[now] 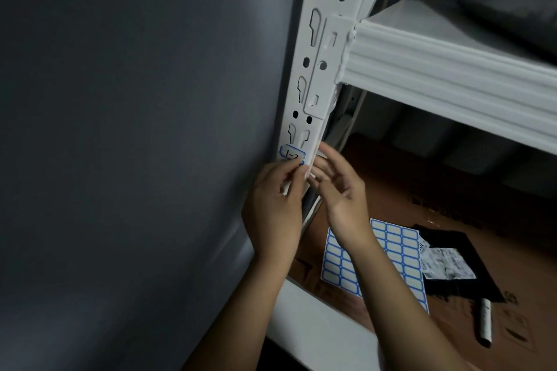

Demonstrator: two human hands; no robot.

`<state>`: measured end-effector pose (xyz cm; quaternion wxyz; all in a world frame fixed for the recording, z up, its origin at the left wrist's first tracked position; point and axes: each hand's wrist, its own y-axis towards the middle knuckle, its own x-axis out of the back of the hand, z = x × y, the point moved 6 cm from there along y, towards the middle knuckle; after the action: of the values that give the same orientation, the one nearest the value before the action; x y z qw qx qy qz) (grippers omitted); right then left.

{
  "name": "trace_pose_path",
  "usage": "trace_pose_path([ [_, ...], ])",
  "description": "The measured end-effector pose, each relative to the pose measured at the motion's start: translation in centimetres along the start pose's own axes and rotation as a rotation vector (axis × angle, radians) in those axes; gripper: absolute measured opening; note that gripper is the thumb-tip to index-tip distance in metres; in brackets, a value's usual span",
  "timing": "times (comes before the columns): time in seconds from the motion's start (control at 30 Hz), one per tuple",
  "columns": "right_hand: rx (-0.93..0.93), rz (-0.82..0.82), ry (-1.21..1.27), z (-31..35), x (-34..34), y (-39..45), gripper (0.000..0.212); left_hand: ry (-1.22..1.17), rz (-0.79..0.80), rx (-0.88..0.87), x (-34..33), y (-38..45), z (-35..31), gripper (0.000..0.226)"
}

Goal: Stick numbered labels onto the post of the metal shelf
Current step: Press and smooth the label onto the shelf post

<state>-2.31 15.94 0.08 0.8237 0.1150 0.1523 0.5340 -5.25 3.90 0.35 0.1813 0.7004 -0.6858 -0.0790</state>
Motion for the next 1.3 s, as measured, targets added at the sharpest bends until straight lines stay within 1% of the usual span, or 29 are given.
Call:
trace_pose_path([
  [0.2, 0.003, -0.034, -0.001, -0.3, 0.0, 0.1, 0.048, -0.017, -0.069, -0.018, -0.6, -0.5, -0.1, 0.017],
  [0.33, 0.006, -0.038, -0.002, -0.3, -0.1, 0.2, 0.047, -0.027, -0.1, -0.021, -0.8, -0.6, -0.2, 0.014],
  [0.43, 0.023, -0.049, -0.009, -0.1, -0.2, 0.3, 0.046, -0.064, -0.162, -0.018, -0.9, -0.8, -0.3, 0.014],
  [0.57, 0.031, -0.055, -0.002, -0.1, -0.2, 0.2, 0.045, -0.078, -0.22, 0.008, -1.1, -0.9, -0.5, 0.007],
  [0.6, 0.029, -0.052, -0.001, -0.1, -0.2, 0.2, 0.046, -0.084, -0.222, 0.022, -1.2, -0.9, -0.6, 0.002],
  [0.7, 0.015, -0.044, 0.0, -0.3, -0.1, 0.2, 0.049, -0.054, -0.183, 0.059, -1.4, -0.8, -0.9, 0.019],
  [0.77, 0.014, -0.042, 0.006, -0.2, -0.2, 0.2, 0.05, -0.033, -0.145, 0.087, -1.5, -0.7, -1.0, 0.024],
  [0.9, 0.034, -0.02, 0.027, 0.2, -0.4, 0.2, 0.05, -0.001, -0.085, 0.121, -1.6, -0.3, -1.0, 0.017],
  [1.0, 0.027, -0.018, 0.052, 0.1, -0.4, 0.3, 0.051, 0.005, -0.072, 0.123, -1.7, -0.3, -1.1, 0.015],
  [1.1, 0.031, -0.022, 0.061, 0.0, -0.4, 0.2, 0.05, -0.032, -0.067, 0.131, -1.9, -0.4, -1.0, 0.015],
  [1.3, 0.026, -0.032, 0.09, -0.2, -0.4, 0.3, 0.049, -0.161, -0.111, 0.155, -2.2, -0.6, -0.4, 0.012],
])
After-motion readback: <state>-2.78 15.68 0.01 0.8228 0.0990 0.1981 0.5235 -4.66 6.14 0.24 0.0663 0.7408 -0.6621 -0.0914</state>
